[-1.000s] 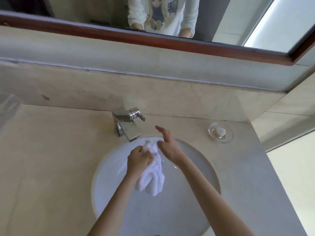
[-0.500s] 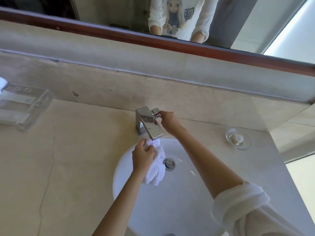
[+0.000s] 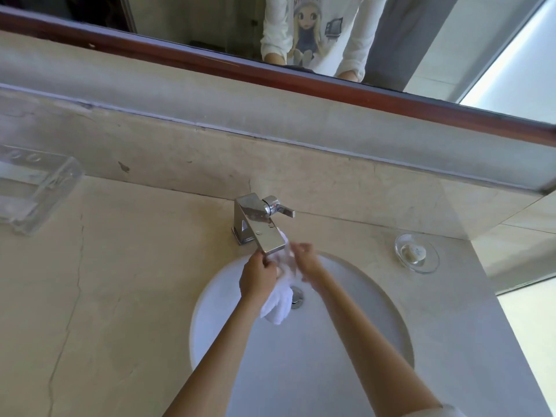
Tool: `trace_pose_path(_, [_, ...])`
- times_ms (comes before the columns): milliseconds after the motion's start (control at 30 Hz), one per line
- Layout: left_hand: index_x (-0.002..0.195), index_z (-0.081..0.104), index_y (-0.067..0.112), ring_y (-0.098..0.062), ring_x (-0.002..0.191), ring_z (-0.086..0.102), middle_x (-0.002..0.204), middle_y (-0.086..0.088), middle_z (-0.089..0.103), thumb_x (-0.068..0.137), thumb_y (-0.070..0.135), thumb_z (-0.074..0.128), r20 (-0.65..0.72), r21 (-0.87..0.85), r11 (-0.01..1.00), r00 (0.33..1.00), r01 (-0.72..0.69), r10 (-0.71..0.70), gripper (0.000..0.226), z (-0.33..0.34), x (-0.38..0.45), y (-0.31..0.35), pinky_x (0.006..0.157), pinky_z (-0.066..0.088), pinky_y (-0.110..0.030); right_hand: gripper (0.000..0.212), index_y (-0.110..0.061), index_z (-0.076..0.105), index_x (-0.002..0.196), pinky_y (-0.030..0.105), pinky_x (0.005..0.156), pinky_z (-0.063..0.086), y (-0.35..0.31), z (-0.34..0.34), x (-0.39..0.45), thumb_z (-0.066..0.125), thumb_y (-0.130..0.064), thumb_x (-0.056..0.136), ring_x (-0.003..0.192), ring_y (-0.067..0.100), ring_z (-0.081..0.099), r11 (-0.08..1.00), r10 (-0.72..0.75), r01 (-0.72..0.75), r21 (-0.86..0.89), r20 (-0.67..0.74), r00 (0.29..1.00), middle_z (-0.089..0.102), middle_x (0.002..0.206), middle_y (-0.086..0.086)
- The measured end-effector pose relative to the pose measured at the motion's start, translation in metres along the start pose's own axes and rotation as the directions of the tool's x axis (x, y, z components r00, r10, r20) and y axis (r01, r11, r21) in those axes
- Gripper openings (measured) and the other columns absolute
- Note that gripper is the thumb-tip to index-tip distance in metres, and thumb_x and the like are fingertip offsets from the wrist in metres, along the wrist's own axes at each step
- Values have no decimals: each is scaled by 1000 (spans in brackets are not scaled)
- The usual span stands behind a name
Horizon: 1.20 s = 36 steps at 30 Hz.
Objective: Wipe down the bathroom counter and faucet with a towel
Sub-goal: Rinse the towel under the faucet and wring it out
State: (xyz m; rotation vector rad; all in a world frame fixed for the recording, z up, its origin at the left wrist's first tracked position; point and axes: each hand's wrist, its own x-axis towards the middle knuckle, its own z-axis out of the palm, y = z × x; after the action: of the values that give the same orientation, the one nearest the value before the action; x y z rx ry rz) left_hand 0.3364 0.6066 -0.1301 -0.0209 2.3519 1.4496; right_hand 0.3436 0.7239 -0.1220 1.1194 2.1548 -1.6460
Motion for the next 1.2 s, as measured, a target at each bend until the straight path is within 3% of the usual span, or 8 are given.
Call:
trace_pose_path(200, [102,61,15,-22,90,58,97,-5,66,88,12,54,-30,-103,995,1000,-12,9,16,-6,10,3,73,46,-22,13,-19,49,66,19,49,34,32,15,-23,42,-26,74,58,13,42,989,17,-41,143,169,986,46,62,-2])
trace_pose_path(367, [115,53,10,-24,96,57,99,-1,59,90,15,54,-171,-126,992,985,-5,-17,25,-29,11,-4,72,39,-25,24,-17,58,84,32,68,45,25,27,-12,49,-35,72,78,22,52,961,42,-75,264,129,991,55,84,6])
trace_pose_path(500, [117,47,11,-27,101,59,101,-5,60,90,8,51,1,-133,990,999,44,-44,28,-18,2,-6,69,41,-25,68,-12,64,116,40,81,54,25,26,-9,44,-68,84,100,29,63,808,121,-340,481,430,895,68,108,11])
trace_pose_path(667, [113,53,13,-23,103,58,112,-6,63,89,23,56,55,-76,996,998,46,-42,27,-15,-2,-10,75,39,-26,26,-1,60,103,27,54,52,32,22,-8,56,-24,91,68,19,64,881,62,-143,452,188,980,64,86,14])
trace_pose_path(767, [103,55,28,-13,89,58,93,11,61,64,58,69,264,218,976,961,27,-86,51,-24,-3,-7,68,40,-25,22,-8,64,84,23,55,44,29,12,-2,65,-30,86,62,16,56,976,-15,-4,220,86,996,58,74,6])
trace_pose_path(867, [79,62,19,-23,76,58,75,3,61,78,44,61,163,486,869,987,-90,10,25,-27,0,-6,58,35,-25,43,-8,66,90,28,79,41,21,5,0,56,-50,88,88,21,57,993,-5,-4,115,76,997,63,89,4])
trace_pose_path(1033, [86,59,12,-21,73,49,79,-4,57,90,18,53,136,-302,930,975,208,-174,10,-25,4,18,59,35,-27,56,-14,67,80,29,80,42,47,2,3,39,-62,90,84,19,58,999,-44,45,-6,155,987,67,88,5])
trace_pose_path(1200, [83,67,15,-27,82,54,94,-11,62,89,25,57,106,-390,870,953,302,-283,16,-16,5,10,70,38,-28,33,-19,60,77,21,60,43,60,-4,-2,42,-36,99,69,11,56,989,-73,46,141,193,979,62,74,-4])
